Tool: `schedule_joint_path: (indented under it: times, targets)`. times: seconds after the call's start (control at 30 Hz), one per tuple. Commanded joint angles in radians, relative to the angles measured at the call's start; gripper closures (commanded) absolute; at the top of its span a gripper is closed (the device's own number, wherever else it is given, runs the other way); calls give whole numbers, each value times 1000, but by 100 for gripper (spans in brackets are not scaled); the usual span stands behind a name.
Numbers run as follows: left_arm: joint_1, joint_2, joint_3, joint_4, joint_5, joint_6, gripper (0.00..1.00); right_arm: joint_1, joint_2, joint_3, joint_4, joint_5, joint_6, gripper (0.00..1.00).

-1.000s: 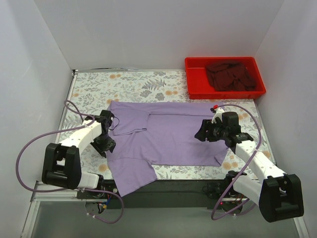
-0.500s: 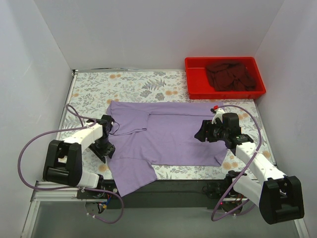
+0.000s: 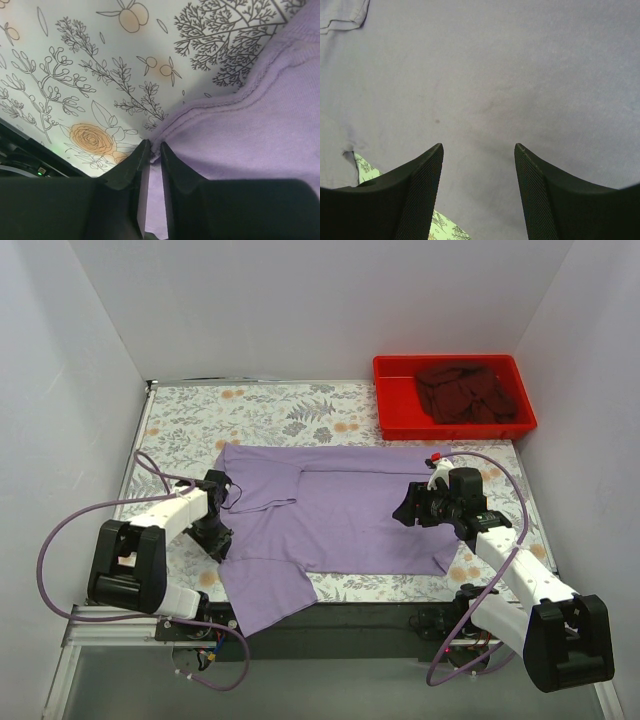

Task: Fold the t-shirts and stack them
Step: Fold the tshirt

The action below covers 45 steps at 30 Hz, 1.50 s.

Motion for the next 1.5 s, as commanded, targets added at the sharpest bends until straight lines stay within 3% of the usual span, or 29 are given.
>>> schedule_joint_path:
  times: [0.0, 0.13, 0.47, 0.67, 1.13, 1.47]
  targets:
    - [-12, 50, -107, 161, 36, -49, 87, 1, -12, -7, 40, -1, -7, 34]
    - [-12, 25, -113, 166, 37, -57, 100, -2, -15, -7, 39, 10, -7, 34]
    - [-12, -82, 26, 22, -12, -29, 100, -2, -30, -1, -5, 80, 3, 34]
    - [-12, -183, 45, 52, 22, 53, 100, 0, -12, 60, -191, 252, 41, 32]
    - [-12, -349, -35, 190, 93, 178, 100, 0, 112, 221, -642, 445, 119, 35]
    - [-12, -406, -55, 241, 151, 213, 100, 33, 189, 208, -760, 553, 222, 37]
